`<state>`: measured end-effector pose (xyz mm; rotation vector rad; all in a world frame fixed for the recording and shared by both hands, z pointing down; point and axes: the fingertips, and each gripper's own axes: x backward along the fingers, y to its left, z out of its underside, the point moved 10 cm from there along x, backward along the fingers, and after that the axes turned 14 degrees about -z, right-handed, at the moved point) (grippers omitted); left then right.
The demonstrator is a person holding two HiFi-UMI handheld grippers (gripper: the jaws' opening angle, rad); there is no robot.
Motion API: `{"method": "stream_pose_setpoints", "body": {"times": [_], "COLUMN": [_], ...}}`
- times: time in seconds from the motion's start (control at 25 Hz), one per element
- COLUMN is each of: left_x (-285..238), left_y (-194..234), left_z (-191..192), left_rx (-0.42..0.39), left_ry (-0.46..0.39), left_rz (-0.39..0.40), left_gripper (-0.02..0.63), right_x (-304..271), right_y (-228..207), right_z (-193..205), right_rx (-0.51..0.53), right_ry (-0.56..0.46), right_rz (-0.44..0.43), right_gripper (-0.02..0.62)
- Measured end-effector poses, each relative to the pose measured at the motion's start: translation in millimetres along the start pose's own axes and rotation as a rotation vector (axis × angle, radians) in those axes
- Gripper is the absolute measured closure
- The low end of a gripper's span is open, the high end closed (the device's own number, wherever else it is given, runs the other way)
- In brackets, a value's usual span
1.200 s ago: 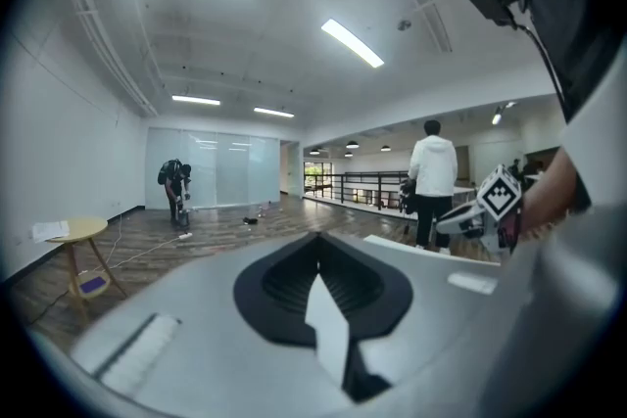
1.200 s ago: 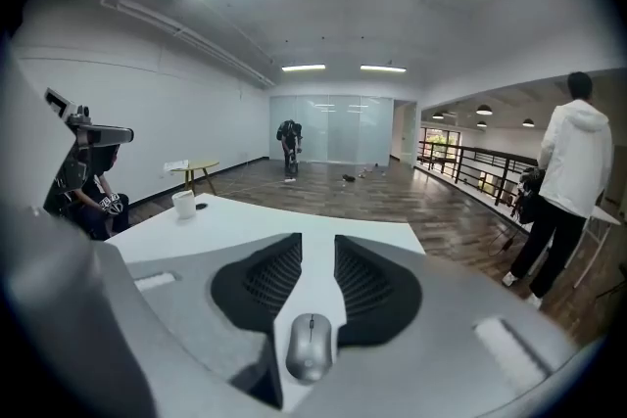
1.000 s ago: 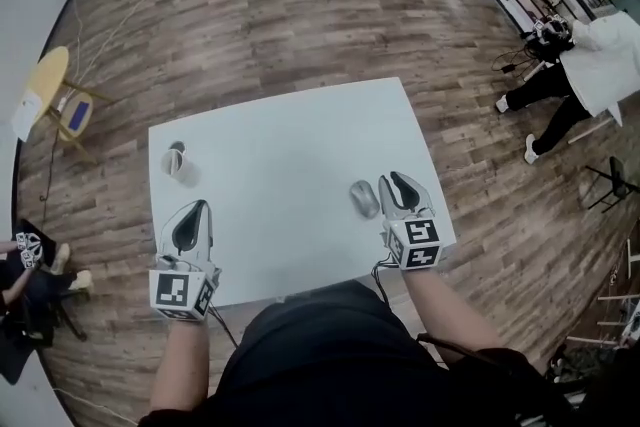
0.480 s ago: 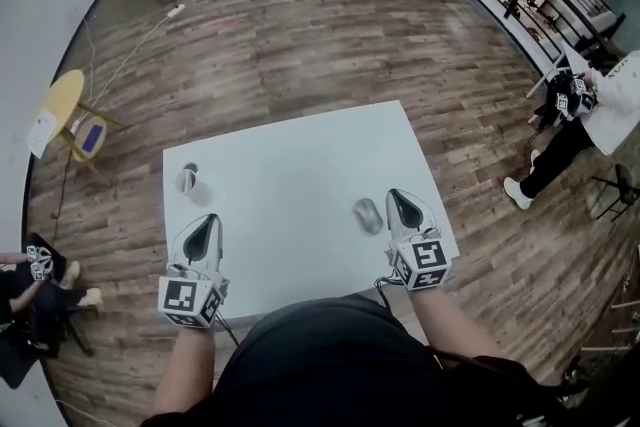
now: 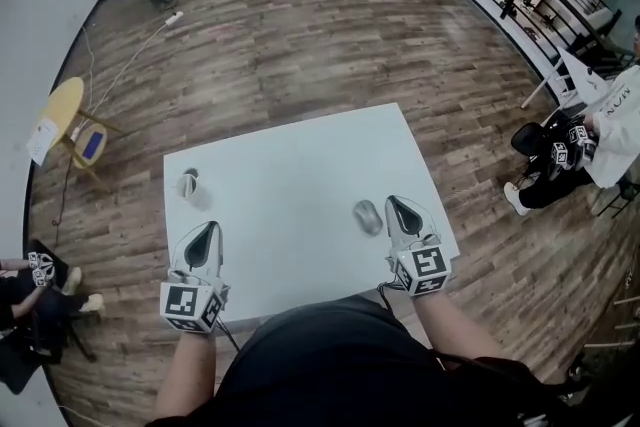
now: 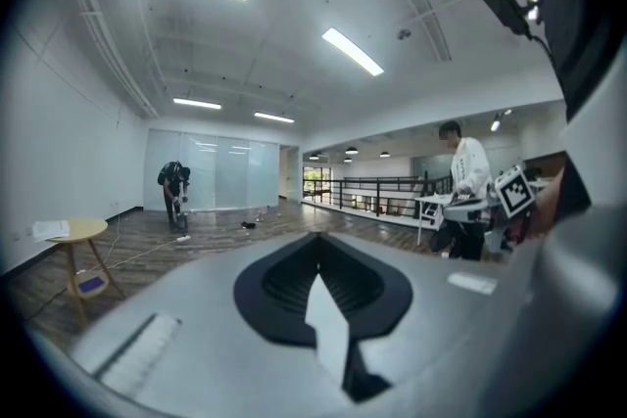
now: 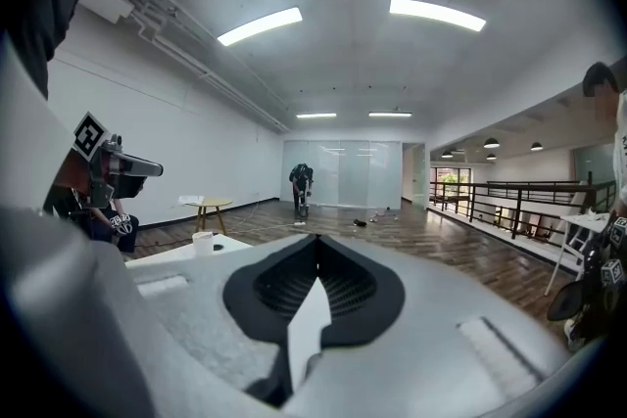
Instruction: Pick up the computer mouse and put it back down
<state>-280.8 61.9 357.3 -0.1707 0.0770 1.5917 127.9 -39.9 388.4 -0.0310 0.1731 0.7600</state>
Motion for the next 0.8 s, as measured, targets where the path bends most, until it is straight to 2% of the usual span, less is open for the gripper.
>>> {"method": "stream_pose_setpoints", "body": {"times": [0.8], "left_x": [6], "left_y": [9], "left_z": [-5], "left_rx": [0.006], "left_ry": [0.001], "left_rz": [-0.028], "left_gripper": [0.604], "right_x": [-19], "right_y": [4], "right_z": [-8], "right_rx": [0.017], "right_ry": [-0.009], "right_rz": [-0.020], "right_gripper": [0.594]}}
